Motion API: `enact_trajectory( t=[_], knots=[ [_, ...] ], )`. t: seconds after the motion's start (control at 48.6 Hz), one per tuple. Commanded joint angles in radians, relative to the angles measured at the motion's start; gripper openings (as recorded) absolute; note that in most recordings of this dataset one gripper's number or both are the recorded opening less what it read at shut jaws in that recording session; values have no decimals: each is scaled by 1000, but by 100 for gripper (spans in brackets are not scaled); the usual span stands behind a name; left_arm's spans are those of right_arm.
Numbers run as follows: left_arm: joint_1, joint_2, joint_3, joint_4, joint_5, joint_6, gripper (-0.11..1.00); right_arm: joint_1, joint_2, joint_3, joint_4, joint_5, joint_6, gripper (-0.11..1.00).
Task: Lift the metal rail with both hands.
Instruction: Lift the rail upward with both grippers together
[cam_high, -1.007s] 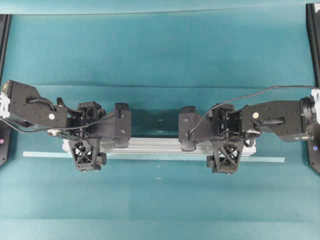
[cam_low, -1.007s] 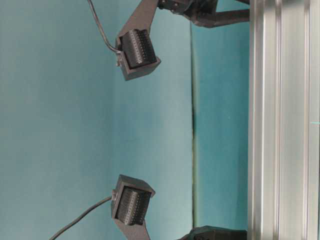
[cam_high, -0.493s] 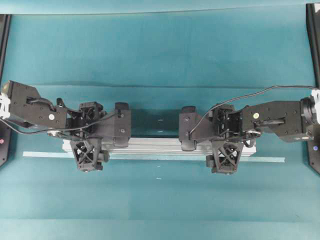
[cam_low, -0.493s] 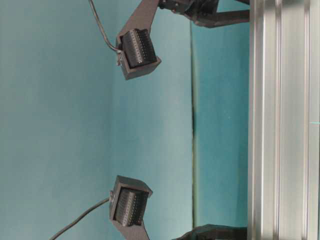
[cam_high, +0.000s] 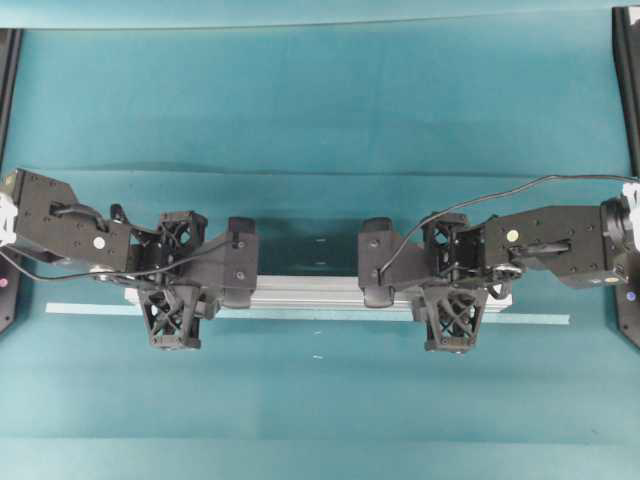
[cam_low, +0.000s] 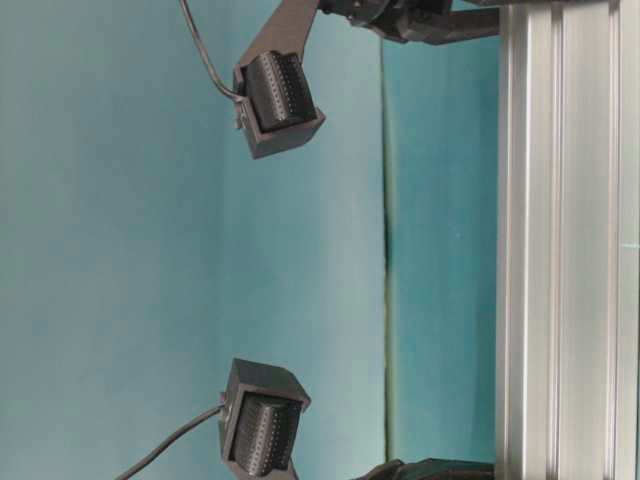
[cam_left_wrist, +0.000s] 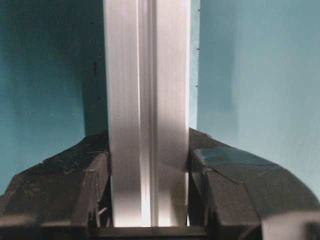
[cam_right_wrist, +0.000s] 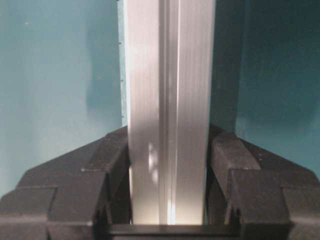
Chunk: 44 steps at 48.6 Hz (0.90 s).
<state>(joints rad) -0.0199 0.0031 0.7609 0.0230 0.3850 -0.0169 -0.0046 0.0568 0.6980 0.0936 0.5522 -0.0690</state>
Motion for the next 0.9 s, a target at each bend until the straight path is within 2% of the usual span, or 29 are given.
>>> enact_trajectory(
  t=[0.0, 0.267, 0.452, 0.884],
  knots=[
    [-6, -9, -5, 3, -3, 0, 29, -5, 5, -2, 2, -3, 2, 38],
    [-6, -9, -5, 3, -3, -2, 29, -5, 5, 0, 2, -5, 3, 38],
    [-6, -46, -29, 3, 48, -11, 29, -6, -21, -15, 2, 37, 11, 38],
    [-2, -239, -193, 3, 420, -8, 29, -21, -204, -198, 2, 422, 15, 38]
  ],
)
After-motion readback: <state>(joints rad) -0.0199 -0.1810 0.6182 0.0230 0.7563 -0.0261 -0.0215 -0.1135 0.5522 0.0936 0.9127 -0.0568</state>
